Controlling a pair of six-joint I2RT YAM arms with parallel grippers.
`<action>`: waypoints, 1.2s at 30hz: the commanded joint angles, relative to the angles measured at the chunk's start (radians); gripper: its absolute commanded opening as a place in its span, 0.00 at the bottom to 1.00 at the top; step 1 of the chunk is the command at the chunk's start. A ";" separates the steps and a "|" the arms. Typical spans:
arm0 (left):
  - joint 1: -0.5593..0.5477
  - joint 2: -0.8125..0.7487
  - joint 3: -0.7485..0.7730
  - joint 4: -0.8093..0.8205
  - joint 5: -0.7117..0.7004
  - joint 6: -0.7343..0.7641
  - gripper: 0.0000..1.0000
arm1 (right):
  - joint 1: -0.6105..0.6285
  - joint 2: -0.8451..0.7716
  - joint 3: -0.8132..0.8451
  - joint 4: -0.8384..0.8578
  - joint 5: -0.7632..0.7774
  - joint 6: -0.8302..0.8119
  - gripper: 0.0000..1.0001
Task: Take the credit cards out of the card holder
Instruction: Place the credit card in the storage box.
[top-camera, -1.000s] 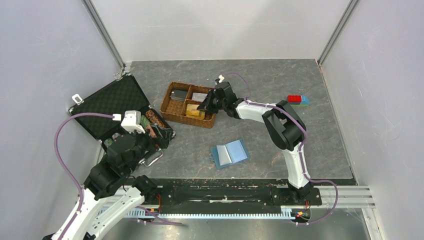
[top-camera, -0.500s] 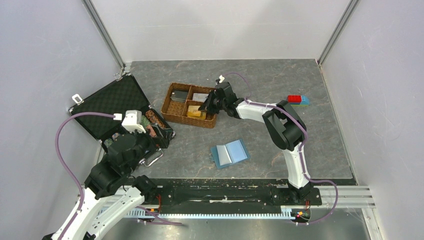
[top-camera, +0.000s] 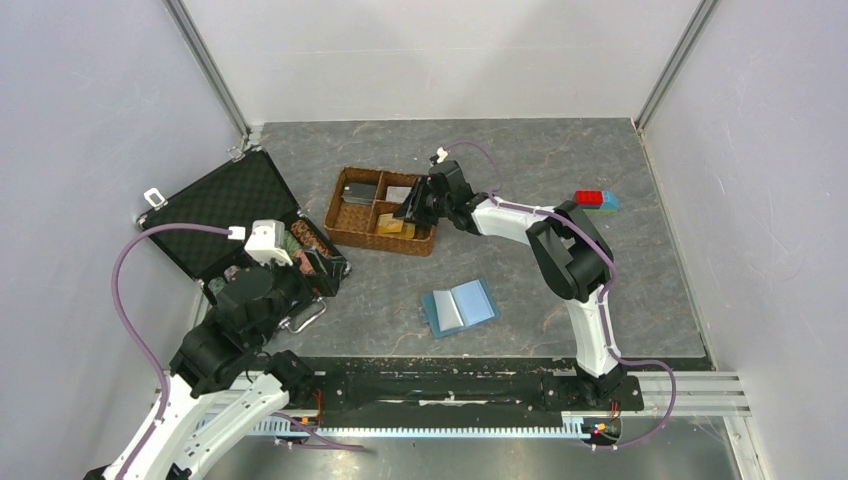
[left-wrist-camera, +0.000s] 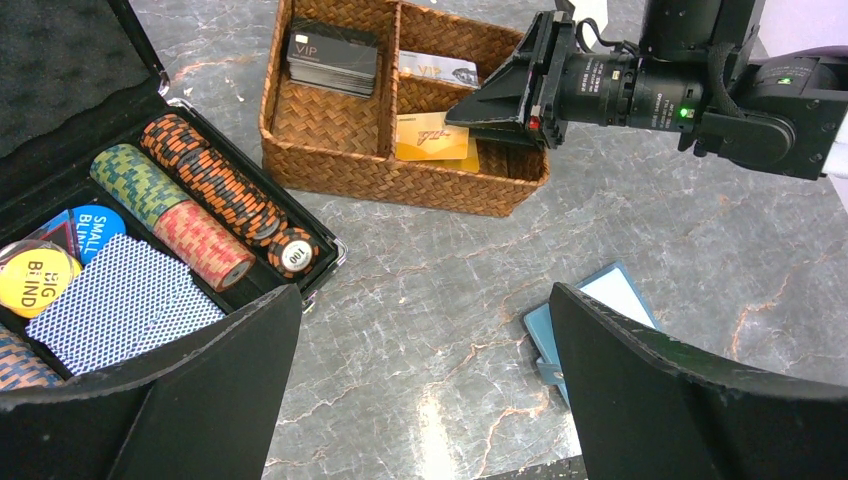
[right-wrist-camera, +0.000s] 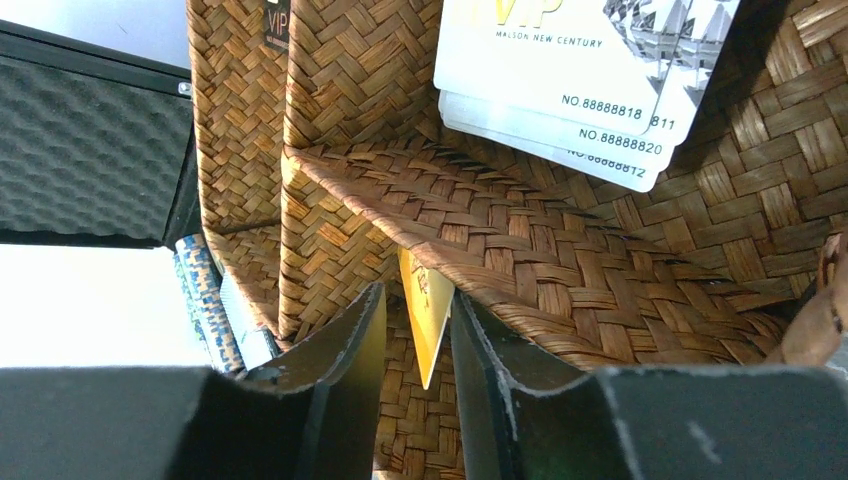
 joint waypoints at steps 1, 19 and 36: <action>0.004 0.005 0.000 0.017 0.004 0.042 1.00 | -0.007 -0.041 0.032 -0.122 0.058 -0.054 0.35; 0.004 0.001 -0.002 0.019 0.018 0.039 1.00 | -0.006 -0.089 0.042 -0.165 0.096 -0.101 0.44; 0.004 0.006 -0.003 0.024 0.031 0.040 1.00 | 0.009 -0.102 0.128 -0.276 0.211 -0.192 0.48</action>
